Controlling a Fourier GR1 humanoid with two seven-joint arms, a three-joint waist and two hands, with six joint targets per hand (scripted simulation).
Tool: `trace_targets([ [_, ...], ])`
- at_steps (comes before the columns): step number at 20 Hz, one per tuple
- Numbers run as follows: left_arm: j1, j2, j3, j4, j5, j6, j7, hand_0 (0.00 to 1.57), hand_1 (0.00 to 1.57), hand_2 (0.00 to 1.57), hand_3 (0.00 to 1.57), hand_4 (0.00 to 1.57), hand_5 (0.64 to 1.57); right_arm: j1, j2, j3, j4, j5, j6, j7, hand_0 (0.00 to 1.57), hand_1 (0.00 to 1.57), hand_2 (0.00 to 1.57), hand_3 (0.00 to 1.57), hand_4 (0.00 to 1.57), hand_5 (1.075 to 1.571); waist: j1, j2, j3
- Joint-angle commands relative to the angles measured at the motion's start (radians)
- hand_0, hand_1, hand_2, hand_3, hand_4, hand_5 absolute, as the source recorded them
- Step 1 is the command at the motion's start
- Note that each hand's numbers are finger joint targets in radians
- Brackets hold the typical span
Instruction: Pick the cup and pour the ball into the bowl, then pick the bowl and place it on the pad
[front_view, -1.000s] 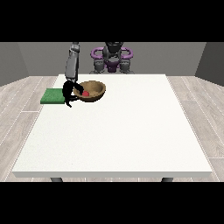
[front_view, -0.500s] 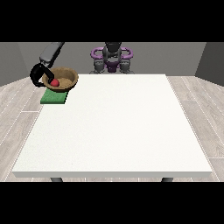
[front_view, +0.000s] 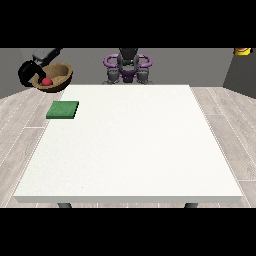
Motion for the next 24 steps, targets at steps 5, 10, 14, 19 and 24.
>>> trace_targets([
  [5, 0.041, 0.027, 0.014, 0.057, -0.003, -0.022, -0.12, 0.0, 0.0, 0.0, 0.0, 1.22, 1.552, -0.011, 0.049, -0.04, 0.03, -0.023, -0.028, -0.038, 1.57, 1.57, 1.57, 0.43, 1.07, 1.564, -0.01, 0.056, 0.0012],
  [10, 0.059, 0.011, -0.021, 0.013, 0.009, -0.019, -0.067, 0.0, 0.0, 0.0, 0.0, 1.21, 1.556, -0.018, 0.133, -0.023, 0.082, -0.014, -0.063, -0.06, 1.57, 1.57, 1.57, 0.45, 1.04, 1.57, 0.037, 0.018, 0.0014],
  [14, 0.062, 0.039, 0.001, 0.074, -0.002, -0.006, -0.136, 0.0, 0.0, 0.0, 0.0, 1.2, 1.557, -0.019, 0.123, -0.039, 0.079, -0.037, -0.016, -0.081, 1.57, 1.57, 1.57, 0.55, 1.02, 1.571, -0.016, 0.052, 0.0013],
  [19, 0.009, 0.052, -0.02, 0.032, 0.022, 0.021, -0.069, 0.0, 0.0, 0.0, 0.0, 1.19, 1.562, -0.066, 0.118, -0.082, 0.142, -0.059, -0.083, -0.046, 1.57, 1.57, 1.57, 1.01, 0.53, 1.568, -0.006, 0.063, 0.0018],
  [24, 0.059, 0.085, 0.018, 0.089, 0.05, -0.041, -0.122, 0.0, 0.0, 0.0, 0.0, 1.2, 1.56, -0.013, 0.082, -0.091, 0.136, -0.036, -0.112, -0.124, 1.55, 1.55, 1.51, 0.93, 0.0, 1.554, -0.011, 0.059, 0.0012],
])
